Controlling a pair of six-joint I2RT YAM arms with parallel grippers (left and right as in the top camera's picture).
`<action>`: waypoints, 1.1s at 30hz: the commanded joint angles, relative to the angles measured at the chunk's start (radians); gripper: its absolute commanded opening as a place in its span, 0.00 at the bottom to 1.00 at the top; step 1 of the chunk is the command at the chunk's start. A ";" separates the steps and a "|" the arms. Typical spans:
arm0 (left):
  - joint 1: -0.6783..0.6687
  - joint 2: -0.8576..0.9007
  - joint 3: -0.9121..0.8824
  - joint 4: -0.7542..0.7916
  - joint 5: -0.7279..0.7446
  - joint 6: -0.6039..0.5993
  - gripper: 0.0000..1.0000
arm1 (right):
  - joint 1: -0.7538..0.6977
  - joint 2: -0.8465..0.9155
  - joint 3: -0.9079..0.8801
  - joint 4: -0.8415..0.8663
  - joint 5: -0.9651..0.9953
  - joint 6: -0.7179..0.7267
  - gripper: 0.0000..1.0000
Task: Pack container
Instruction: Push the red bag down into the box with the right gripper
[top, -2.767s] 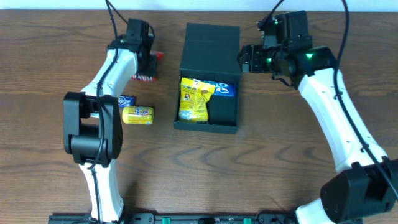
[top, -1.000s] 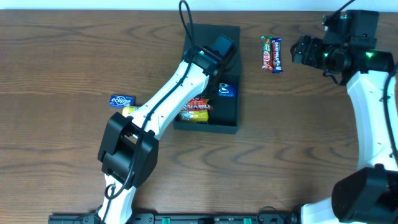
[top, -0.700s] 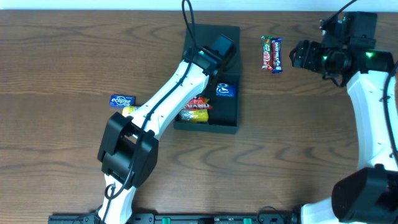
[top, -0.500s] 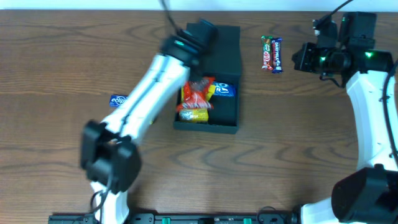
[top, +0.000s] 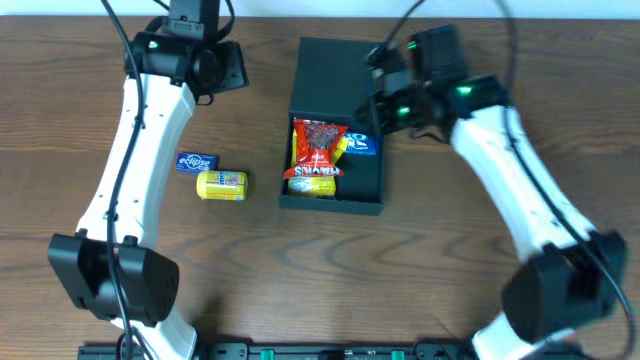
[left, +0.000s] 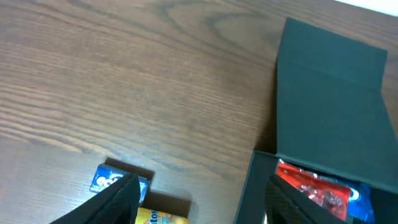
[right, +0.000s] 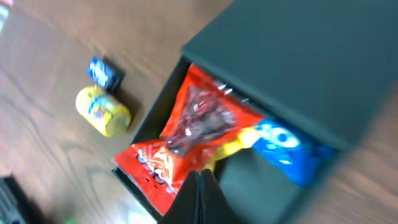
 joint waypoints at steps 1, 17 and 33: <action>0.032 0.033 -0.024 -0.002 0.114 0.092 0.65 | 0.051 0.087 0.004 0.008 -0.066 -0.016 0.01; 0.048 0.134 -0.270 0.111 0.399 0.155 0.64 | 0.152 0.338 0.004 0.047 -0.071 -0.004 0.01; 0.048 0.134 -0.277 0.129 0.399 0.154 0.64 | 0.135 0.273 0.156 -0.068 -0.097 -0.089 0.02</action>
